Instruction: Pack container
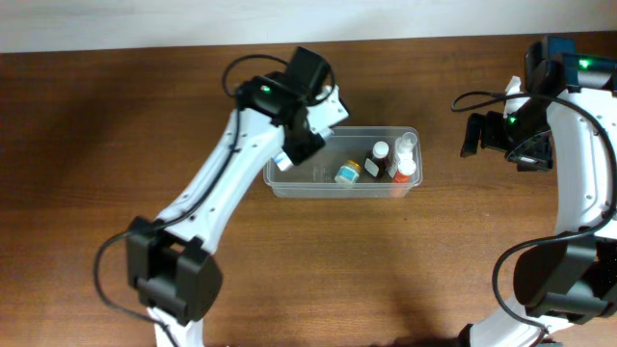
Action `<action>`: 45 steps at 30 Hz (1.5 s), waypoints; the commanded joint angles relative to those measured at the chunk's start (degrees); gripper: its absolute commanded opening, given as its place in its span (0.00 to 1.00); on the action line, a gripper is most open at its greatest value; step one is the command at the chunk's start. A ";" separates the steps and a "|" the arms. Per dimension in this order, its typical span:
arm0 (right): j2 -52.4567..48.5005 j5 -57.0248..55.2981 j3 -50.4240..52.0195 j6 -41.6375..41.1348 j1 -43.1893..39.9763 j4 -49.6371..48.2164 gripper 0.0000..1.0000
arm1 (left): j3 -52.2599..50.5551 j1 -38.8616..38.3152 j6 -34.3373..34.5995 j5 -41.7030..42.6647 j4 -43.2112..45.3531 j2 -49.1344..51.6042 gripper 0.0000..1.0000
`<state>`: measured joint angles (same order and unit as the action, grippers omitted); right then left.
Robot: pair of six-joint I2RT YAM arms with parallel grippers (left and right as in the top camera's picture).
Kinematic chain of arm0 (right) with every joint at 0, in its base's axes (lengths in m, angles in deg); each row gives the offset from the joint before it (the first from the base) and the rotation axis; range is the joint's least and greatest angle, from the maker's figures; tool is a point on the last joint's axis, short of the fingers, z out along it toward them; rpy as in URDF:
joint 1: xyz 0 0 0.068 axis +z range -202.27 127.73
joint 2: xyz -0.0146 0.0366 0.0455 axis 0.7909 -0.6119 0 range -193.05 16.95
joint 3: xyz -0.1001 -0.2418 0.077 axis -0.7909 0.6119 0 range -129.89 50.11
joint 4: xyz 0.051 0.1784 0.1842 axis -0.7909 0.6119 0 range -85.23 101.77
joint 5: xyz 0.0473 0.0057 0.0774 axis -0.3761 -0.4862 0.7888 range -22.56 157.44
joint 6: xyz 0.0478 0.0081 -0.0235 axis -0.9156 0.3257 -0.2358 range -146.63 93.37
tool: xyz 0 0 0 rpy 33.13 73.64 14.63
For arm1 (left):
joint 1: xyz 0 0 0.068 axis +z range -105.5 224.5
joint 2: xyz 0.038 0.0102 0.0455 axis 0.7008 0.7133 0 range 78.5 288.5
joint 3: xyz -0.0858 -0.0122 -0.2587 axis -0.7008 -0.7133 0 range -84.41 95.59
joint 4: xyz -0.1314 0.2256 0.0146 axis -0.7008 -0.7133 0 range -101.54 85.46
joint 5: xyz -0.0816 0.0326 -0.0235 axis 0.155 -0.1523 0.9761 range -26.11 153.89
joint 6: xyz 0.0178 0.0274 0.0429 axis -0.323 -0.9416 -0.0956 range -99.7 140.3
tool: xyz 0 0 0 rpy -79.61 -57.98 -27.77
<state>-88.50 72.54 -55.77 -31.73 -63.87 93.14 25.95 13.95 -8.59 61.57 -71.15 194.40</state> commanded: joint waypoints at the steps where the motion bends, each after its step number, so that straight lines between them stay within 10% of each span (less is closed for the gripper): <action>1: 1.11 0.50 0.26 0.39 -0.07 0.00 0.98 | 0.11 -0.07 -1.22 0.20 0.24 4.04 0.47; 16: 1.11 0.48 0.26 0.44 -0.07 0.04 0.98 | 3.74 -0.02 -0.42 -2.91 0.59 5.84 0.77; 27: 1.84 -0.07 0.17 4.28 5.25 -5.53 0.98 | 6.05 13.31 20.26 -8.41 -0.09 -7.13 0.82; 29: 2.10 -2.34 0.17 4.26 7.87 -8.81 0.98 | 6.05 17.44 23.43 -5.84 -0.02 -8.24 0.99; 37: 2.12 -3.82 0.17 4.26 13.05 -26.75 0.98 | 6.03 30.38 27.19 2.80 -0.04 -8.02 0.99; 45: 2.99 -3.89 0.17 6.62 13.05 -22.62 0.98 | 6.03 34.40 27.17 3.54 -3.76 -8.22 0.99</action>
<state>-88.41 69.74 -55.66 -26.68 -50.73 68.97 31.70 46.84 17.60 62.73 -72.54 186.18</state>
